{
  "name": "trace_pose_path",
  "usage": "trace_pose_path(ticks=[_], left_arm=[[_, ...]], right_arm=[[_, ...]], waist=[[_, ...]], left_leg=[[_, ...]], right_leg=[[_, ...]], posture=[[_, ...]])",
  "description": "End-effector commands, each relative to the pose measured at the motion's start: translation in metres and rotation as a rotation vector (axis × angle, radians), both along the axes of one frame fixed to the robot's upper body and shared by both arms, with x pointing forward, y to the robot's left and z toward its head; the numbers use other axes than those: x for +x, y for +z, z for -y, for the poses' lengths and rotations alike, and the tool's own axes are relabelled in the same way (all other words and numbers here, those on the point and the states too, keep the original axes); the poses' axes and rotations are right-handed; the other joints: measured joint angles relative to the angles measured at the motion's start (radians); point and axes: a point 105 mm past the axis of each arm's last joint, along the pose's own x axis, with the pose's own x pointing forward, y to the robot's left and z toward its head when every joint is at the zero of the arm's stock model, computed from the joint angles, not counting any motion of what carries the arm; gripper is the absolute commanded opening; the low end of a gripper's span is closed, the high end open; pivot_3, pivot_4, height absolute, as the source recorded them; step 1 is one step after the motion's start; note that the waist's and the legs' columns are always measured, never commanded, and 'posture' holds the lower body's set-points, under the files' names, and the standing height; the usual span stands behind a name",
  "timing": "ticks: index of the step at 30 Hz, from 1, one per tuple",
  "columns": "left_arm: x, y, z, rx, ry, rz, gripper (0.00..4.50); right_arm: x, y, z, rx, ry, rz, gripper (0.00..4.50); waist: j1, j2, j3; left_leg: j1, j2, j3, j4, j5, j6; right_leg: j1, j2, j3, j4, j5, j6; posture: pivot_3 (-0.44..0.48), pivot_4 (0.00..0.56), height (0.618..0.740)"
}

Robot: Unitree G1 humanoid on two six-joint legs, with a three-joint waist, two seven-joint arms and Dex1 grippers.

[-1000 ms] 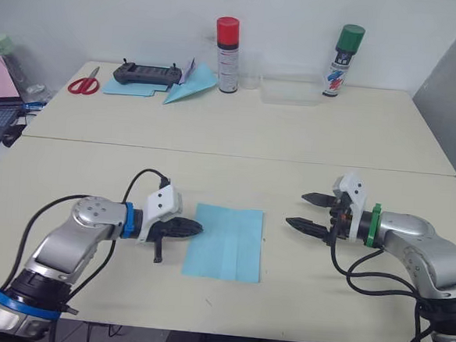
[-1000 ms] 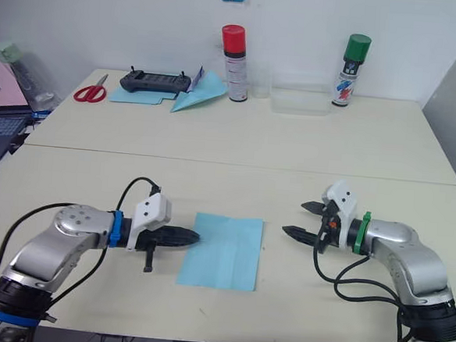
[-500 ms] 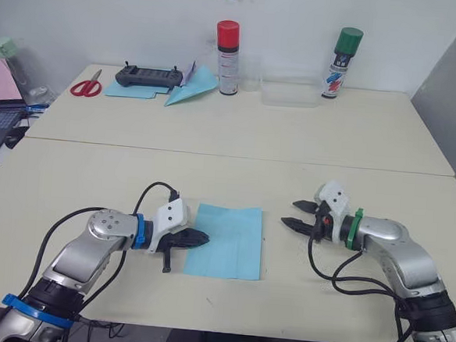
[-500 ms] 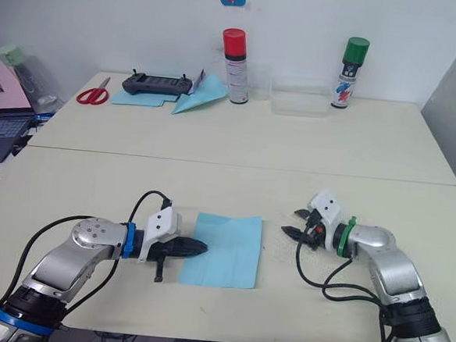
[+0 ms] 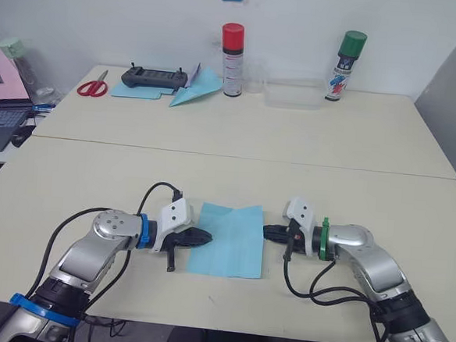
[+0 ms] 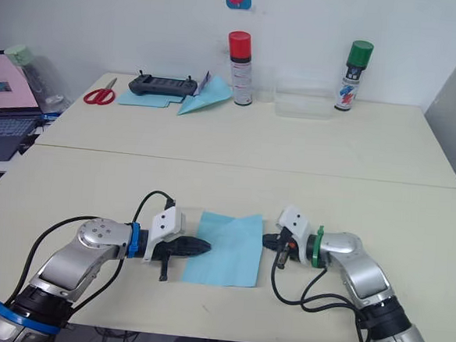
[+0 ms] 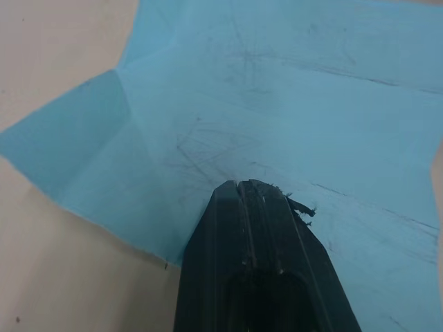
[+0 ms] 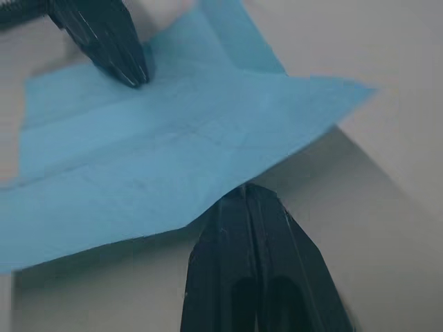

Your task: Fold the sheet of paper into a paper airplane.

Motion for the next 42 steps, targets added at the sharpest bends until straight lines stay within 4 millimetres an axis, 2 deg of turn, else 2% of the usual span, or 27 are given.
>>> trace_pose_path(ticks=[1,5,16,21,28,36,39,41,42], left_arm=[[-0.005,-0.021,-0.002,0.047,0.022,-0.072,0.00],[-0.004,-0.021,-0.003,0.045,0.029,-0.071,0.00],[-0.002,-0.018,-0.013,0.046,0.075,-0.118,0.00],[-0.004,-0.013,-0.026,0.062,0.098,-0.151,0.00],[-0.004,-0.006,-0.036,0.082,0.115,-0.141,0.00],[0.007,0.035,-0.052,0.080,0.146,-0.050,0.00],[0.012,0.073,-0.036,-0.088,0.149,-0.032,0.00],[0.013,0.082,-0.028,-0.131,0.145,-0.032,0.00],[0.011,0.080,-0.022,-0.129,0.130,-0.035,0.00]], right_arm=[[0.000,0.025,-0.006,0.119,0.013,-0.045,0.05],[0.000,0.038,-0.014,0.179,0.025,-0.082,0.05],[0.017,0.025,-0.056,0.138,0.074,-0.041,0.05],[0.022,0.014,-0.067,0.099,0.081,-0.018,0.05],[0.020,-0.015,-0.067,-0.028,0.111,0.014,0.05],[0.025,-0.020,-0.067,-0.072,0.124,0.072,0.05],[0.026,-0.021,-0.066,-0.068,0.121,0.072,0.05],[0.026,-0.021,-0.066,-0.067,0.121,0.072,0.05],[0.027,-0.021,-0.066,-0.067,0.118,0.074,0.05]], waist=[[0.004,0.000,0.000],[0.004,0.000,0.000],[0.003,0.000,0.000],[-0.010,0.000,0.000],[-0.026,0.000,0.000],[-0.033,0.000,0.000],[-0.033,-0.002,0.000],[-0.033,-0.003,0.000],[-0.033,-0.003,0.000]], left_leg=[[0.000,0.000,0.000,0.000,0.000,0.000],[0.000,0.000,0.000,0.000,0.000,0.000],[0.000,0.000,0.000,0.000,0.000,0.000],[0.000,0.001,0.000,-0.002,0.000,0.000],[-0.001,0.002,0.000,-0.004,0.000,0.000],[0.000,0.005,0.000,-0.004,0.000,0.000],[-0.001,0.005,0.000,-0.004,0.000,0.000],[-0.001,0.005,-0.001,-0.004,0.000,0.000],[-0.001,0.005,-0.001,-0.004,0.000,0.000]], right_leg=[[0.000,0.000,0.000,0.000,0.000,0.000],[0.000,0.000,0.000,0.000,0.000,0.000],[-0.001,0.000,0.000,0.000,0.000,0.000],[-0.002,0.001,-0.001,0.000,0.000,-0.001],[-0.005,0.002,-0.001,0.001,-0.001,-0.002],[-0.005,0.005,-0.001,0.002,-0.001,-0.003],[-0.005,0.005,-0.001,0.002,-0.001,-0.003],[-0.005,0.005,-0.002,0.002,-0.001,-0.003],[-0.005,0.005,-0.001,0.002,-0.001,-0.003]], posture=[[0.000,0.150,0.740],[0.000,0.150,0.740],[0.000,0.150,0.740],[0.000,0.150,0.740],[0.000,0.150,0.740],[0.000,0.150,0.740],[0.000,0.150,0.740],[0.000,0.150,0.740],[0.000,0.150,0.740]])
